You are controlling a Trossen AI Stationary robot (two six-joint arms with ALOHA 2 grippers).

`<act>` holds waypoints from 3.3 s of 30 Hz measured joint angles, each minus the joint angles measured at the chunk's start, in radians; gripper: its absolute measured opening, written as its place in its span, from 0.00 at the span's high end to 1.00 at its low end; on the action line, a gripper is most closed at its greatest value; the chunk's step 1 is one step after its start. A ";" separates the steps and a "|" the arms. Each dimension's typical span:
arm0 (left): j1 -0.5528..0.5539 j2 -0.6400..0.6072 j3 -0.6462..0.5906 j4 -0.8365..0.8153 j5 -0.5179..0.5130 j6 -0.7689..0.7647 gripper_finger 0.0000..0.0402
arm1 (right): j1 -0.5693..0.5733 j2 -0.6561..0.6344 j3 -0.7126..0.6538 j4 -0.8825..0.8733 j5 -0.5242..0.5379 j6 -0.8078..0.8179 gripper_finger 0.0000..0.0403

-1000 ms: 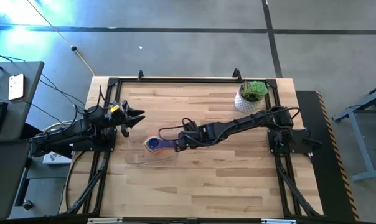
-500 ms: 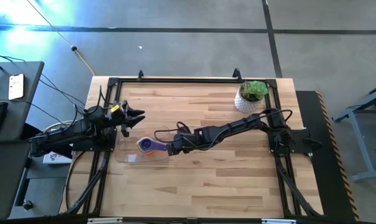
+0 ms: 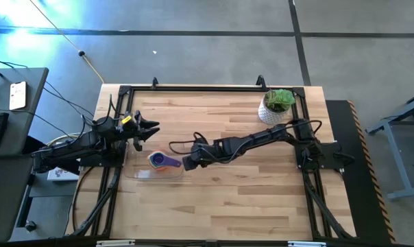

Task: Nest measuring cups in basket
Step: Return to Home Position

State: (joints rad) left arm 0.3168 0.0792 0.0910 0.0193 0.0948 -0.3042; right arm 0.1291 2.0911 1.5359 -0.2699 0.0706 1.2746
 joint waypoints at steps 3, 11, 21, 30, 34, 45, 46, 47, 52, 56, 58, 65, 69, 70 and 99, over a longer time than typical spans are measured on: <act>0.000 0.000 0.000 0.000 0.000 0.001 0.67 | -0.006 -0.010 0.000 -0.030 0.002 -0.035 0.44; 0.000 0.001 0.000 -0.001 0.055 0.046 0.67 | -0.016 -0.143 0.000 -0.246 0.090 -0.261 0.44; 0.000 0.001 0.000 -0.026 0.101 0.102 0.67 | -0.065 -0.342 0.000 -0.425 0.202 -0.532 0.44; 0.000 0.001 0.000 -0.107 0.106 0.152 0.67 | -0.072 -0.540 -0.010 -0.427 0.231 -0.848 0.44; -0.001 0.001 0.000 -0.103 0.106 0.167 0.67 | -0.084 -0.683 -0.126 -0.420 0.301 -0.891 0.44; -0.001 0.001 0.000 -0.097 0.047 0.101 0.67 | -0.136 -1.177 -0.673 -0.071 0.210 -0.889 0.44; -0.001 0.001 0.000 -0.097 0.032 0.097 0.67 | -0.136 -1.214 -0.713 -0.052 0.210 -0.889 0.44; -0.001 0.001 0.000 -0.097 0.019 0.097 0.67 | -0.136 -1.248 -0.752 -0.029 0.210 -0.890 0.44; -0.001 0.001 0.000 -0.097 -0.042 0.096 0.67 | -0.135 -1.404 -0.936 0.089 0.200 -0.891 0.44; -0.001 0.001 0.000 -0.097 -0.092 0.056 0.67 | -0.135 -1.500 -1.058 0.161 0.150 -0.893 0.44; -0.001 0.001 0.000 -0.097 -0.111 0.046 0.67 | -0.135 -1.543 -1.112 0.195 0.116 -0.898 0.44; -0.001 0.001 0.000 -0.097 -0.137 0.045 0.67 | -0.135 -1.652 -1.222 0.231 0.097 -0.899 0.44; -0.001 0.001 0.000 -0.097 -0.137 0.045 0.67 | -0.135 -1.710 -1.277 0.248 0.072 -0.884 0.44; -0.001 0.001 0.000 -0.097 -0.137 0.045 0.67 | -0.135 -1.726 -1.296 0.263 0.067 -0.878 0.44; -0.001 0.001 0.000 -0.098 -0.136 0.045 0.67 | -0.135 -1.916 -1.526 0.312 -0.034 -0.828 0.44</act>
State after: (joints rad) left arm 0.3157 0.0802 0.0910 -0.0787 -0.0414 -0.2592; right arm -0.0059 0.1750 0.0101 0.0421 0.0369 0.4467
